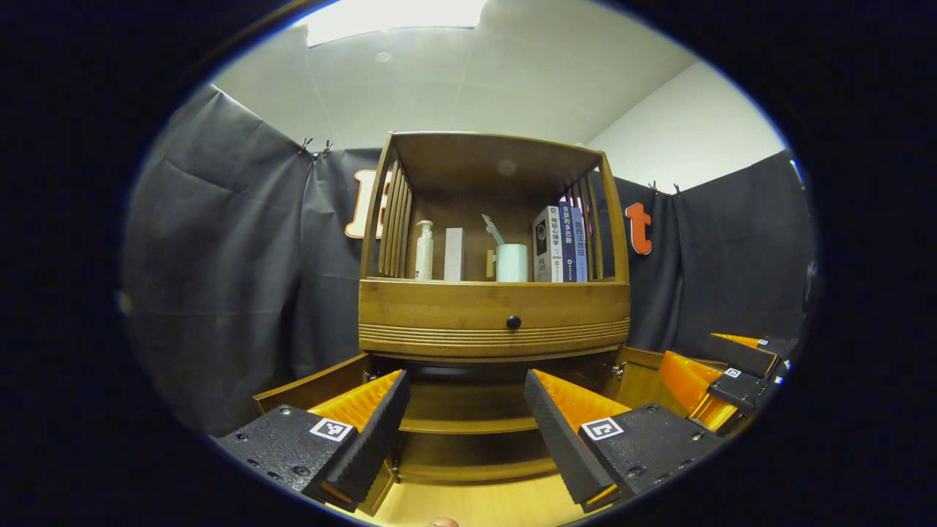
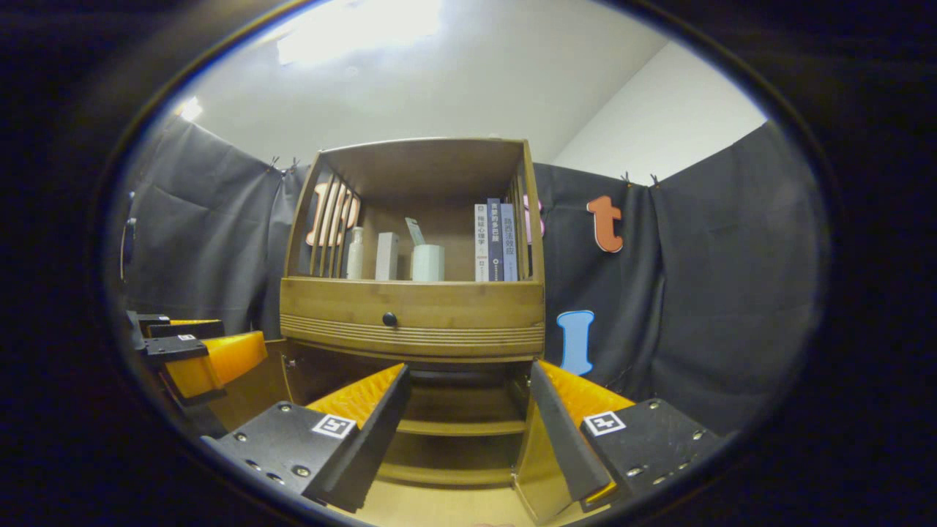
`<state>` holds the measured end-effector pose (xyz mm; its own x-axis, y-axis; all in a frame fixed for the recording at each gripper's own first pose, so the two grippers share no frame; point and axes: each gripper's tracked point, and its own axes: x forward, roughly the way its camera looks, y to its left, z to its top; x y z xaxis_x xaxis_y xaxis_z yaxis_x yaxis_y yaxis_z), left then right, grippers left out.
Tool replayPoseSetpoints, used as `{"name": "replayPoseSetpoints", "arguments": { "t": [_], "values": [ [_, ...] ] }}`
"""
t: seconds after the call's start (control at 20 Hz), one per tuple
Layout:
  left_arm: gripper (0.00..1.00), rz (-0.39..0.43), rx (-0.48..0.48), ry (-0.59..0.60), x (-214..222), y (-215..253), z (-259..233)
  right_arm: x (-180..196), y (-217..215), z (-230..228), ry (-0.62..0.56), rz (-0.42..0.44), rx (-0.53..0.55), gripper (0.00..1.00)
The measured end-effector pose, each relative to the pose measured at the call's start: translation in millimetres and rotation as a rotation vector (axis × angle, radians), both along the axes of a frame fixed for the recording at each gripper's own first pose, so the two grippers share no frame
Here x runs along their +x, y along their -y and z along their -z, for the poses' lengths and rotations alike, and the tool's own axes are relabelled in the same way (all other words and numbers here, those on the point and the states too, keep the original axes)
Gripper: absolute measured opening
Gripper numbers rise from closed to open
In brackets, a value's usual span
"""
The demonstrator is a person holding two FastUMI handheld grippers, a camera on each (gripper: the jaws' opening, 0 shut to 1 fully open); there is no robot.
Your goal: Open the right door of the double-door shoe cabinet with the right hand, and open the left door with the left hand.
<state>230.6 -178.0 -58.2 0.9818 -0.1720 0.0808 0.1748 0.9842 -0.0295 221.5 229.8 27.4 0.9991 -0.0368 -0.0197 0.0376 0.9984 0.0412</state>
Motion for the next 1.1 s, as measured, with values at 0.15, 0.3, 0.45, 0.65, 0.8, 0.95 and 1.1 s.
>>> {"name": "replayPoseSetpoints", "arguments": {
  "t": [0.15,0.3,0.45,0.65,0.8,0.95,1.1],
  "values": [
    [0.95,0.010,-0.002,0.000,2,1,-1,1,-1,0,0.001,0.006,0.005,0.98],
    [0.96,0.009,-0.005,0.006,2,-2,-2,2,-5,-2,0.002,0.009,0.004,0.97],
    [0.96,0.007,-0.012,0.005,3,-4,-1,2,-9,-3,0.005,0.008,-0.003,0.97],
    [0.96,0.006,-0.020,0.001,3,-9,-1,0,-17,-6,0.011,0.009,-0.014,0.97],
    [0.96,0.012,-0.018,0.001,2,-12,-1,-4,-22,-8,0.014,0.016,-0.018,0.97],
    [0.96,0.026,-0.019,-0.001,0,-13,-1,-10,-27,-9,0.012,0.025,-0.013,0.97],
    [0.96,0.040,-0.018,-0.004,-1,-15,-1,-17,-31,-9,0.011,0.038,-0.010,0.97]
  ]
}}
